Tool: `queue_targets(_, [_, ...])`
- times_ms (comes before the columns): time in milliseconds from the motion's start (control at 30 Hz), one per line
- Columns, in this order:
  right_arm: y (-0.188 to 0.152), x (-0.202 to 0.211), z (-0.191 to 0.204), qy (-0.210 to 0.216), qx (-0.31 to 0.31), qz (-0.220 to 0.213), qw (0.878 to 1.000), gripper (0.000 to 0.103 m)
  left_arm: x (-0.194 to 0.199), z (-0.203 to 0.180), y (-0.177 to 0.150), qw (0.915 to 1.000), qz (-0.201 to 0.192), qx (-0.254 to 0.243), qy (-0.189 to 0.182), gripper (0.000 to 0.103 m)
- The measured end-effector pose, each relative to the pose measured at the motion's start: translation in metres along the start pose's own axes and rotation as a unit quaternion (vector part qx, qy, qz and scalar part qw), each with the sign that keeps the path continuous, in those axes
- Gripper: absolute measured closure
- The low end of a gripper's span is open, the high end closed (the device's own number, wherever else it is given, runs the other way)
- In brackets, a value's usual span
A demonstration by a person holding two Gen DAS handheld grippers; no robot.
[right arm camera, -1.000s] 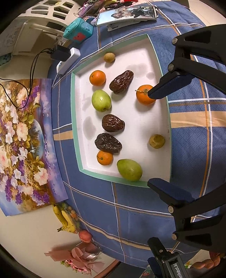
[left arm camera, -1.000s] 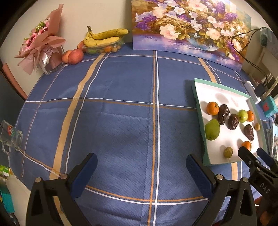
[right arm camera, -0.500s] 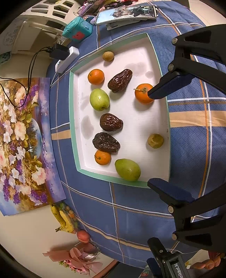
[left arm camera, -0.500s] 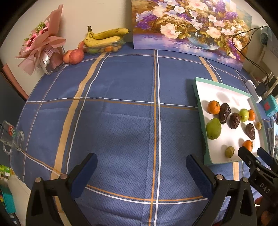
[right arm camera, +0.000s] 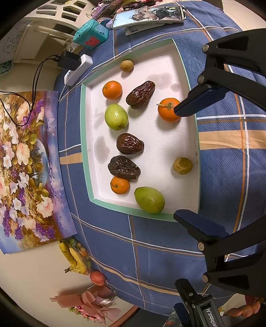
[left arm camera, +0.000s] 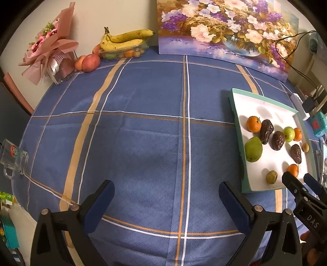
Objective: Organize fruits
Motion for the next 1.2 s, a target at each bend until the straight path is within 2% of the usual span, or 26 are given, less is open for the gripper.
queue_targets(1200, [-0.0023,-0.0016,-0.0009,0.000,0.001,0.004,1.000,0.011,-0.0037,0.0047,-0.0040,0.9998,0.008,0.013,0.009,0.000])
Point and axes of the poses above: each gripper's, at about its wrist camera, not at the fingertips, and x roughly against the way its jaws point, z to its left, y to its top, the point moved 9 cm from there along -x, roughly the way its jaws point, and after that the axes turned 8 degrees about y, right-handed, at the moved point
